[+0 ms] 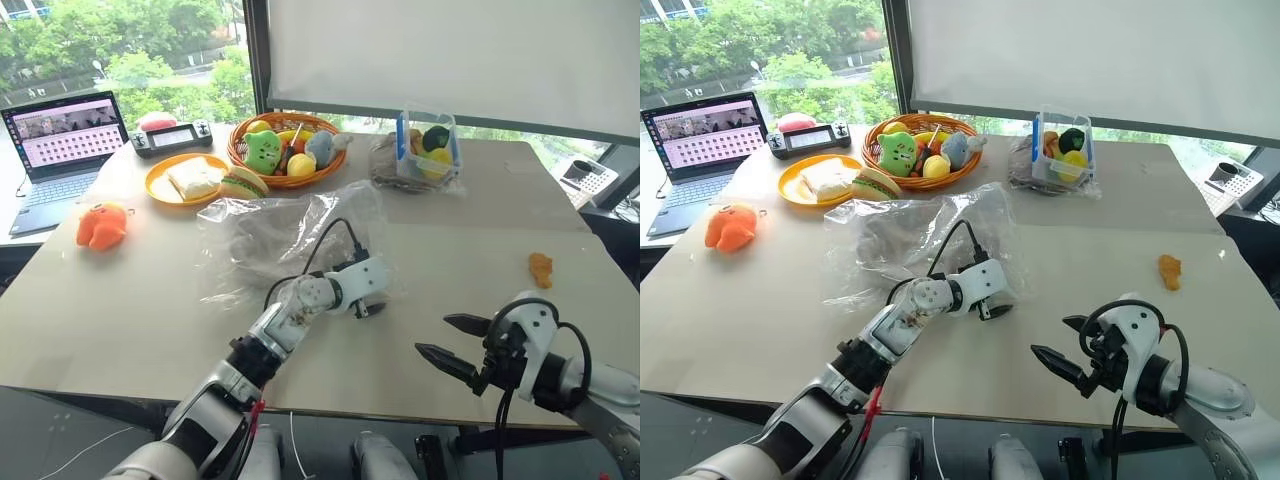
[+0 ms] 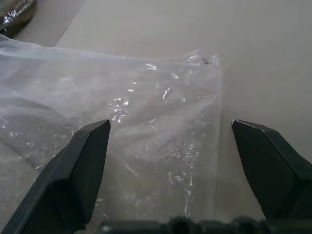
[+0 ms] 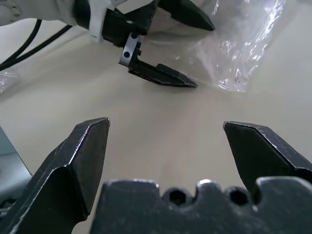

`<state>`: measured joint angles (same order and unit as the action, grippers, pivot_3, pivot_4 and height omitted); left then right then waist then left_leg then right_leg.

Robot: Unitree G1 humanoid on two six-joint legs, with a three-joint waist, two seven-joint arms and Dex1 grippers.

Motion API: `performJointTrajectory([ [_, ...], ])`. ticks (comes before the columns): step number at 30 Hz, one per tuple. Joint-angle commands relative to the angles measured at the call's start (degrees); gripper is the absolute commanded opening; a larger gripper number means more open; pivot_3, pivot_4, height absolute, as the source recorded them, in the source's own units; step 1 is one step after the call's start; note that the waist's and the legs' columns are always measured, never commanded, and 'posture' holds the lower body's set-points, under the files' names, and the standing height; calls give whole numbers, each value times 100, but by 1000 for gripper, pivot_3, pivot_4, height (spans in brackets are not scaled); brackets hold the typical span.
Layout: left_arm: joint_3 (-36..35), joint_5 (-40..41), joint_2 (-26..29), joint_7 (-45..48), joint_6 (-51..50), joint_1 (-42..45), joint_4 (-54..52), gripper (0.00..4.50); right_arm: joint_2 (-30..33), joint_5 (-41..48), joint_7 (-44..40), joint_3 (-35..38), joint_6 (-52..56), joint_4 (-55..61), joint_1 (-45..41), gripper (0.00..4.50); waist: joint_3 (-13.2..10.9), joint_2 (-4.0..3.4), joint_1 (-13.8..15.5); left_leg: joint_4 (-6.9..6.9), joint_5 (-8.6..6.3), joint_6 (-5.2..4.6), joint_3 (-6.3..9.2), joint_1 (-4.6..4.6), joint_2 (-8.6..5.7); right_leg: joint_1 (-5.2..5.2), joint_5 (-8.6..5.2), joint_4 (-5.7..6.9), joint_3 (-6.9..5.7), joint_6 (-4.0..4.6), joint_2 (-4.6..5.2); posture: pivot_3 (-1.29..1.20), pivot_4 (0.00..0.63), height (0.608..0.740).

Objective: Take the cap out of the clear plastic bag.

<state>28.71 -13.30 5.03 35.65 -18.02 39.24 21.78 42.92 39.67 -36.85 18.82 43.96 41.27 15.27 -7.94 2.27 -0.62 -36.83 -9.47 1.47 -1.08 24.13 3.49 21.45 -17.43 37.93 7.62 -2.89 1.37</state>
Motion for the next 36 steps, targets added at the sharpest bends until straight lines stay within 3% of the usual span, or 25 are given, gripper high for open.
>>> performJointTrajectory([
  [1,15,-121,-110,-136,-310,-10,1214,4247,-99,43,148,345,-88,224,197,4500,20,2,1,0,-3,5,12,-9,-5,-21,-4,-16,-8,6,2,0,150,728],
  [5,-153,-68,-235,-218,-205,198,1707,3266,-229,-26,247,641,-163,256,513,4500,74,29,-24,0,-25,40,30,-11,-25,-39,-5,-36,-15,6,20,0,150,728],
  [15,-328,72,-327,-76,-304,336,2100,74,-414,-16,410,737,-222,428,697,4500,101,48,-191,16,-28,44,57,-34,-53,-52,-4,-36,-18,6,45,0,150,728],
  [21,-406,124,-340,-63,-148,328,2111,74,-477,-43,519,680,-243,460,740,4500,101,48,-210,36,-28,44,60,-39,-64,-48,-4,-43,-26,6,63,0,150,728],
  [25,-588,554,-217,413,71,-47,1038,74,-477,-76,596,604,-235,435,668,4500,102,45,-211,83,-27,43,57,-38,-71,-48,-3,-84,-38,5,76,0,150,728],
  [28,-421,723,671,1290,1143,-750,-547,74,-459,-68,629,581,-211,433,616,4500,104,-5,-278,105,-25,40,43,-21,-68,-44,0,-82,-34,8,82,0,150,728],
  [30,-432,794,1434,1844,1617,-1102,-1223,74,-422,-93,609,549,-216,379,578,4500,96,-20,-308,126,6,-11,47,7,-65,-14,11,-79,-38,-12,70,0,150,728],
  [32,-448,925,2122,2434,1926,-1283,-1630,74,-405,-129,593,506,-224,332,546,4500,90,-16,-277,175,8,-14,57,19,-69,3,16,-83,-42,23,64,0,150,728],
  [36,-664,1514,2973,3380,2255,-1339,-1990,74,-409,-194,595,379,-220,288,470,4500,79,-28,-149,190,-3,-4,69,59,-76,41,-5,-87,-56,21,69,0,150,728],
])
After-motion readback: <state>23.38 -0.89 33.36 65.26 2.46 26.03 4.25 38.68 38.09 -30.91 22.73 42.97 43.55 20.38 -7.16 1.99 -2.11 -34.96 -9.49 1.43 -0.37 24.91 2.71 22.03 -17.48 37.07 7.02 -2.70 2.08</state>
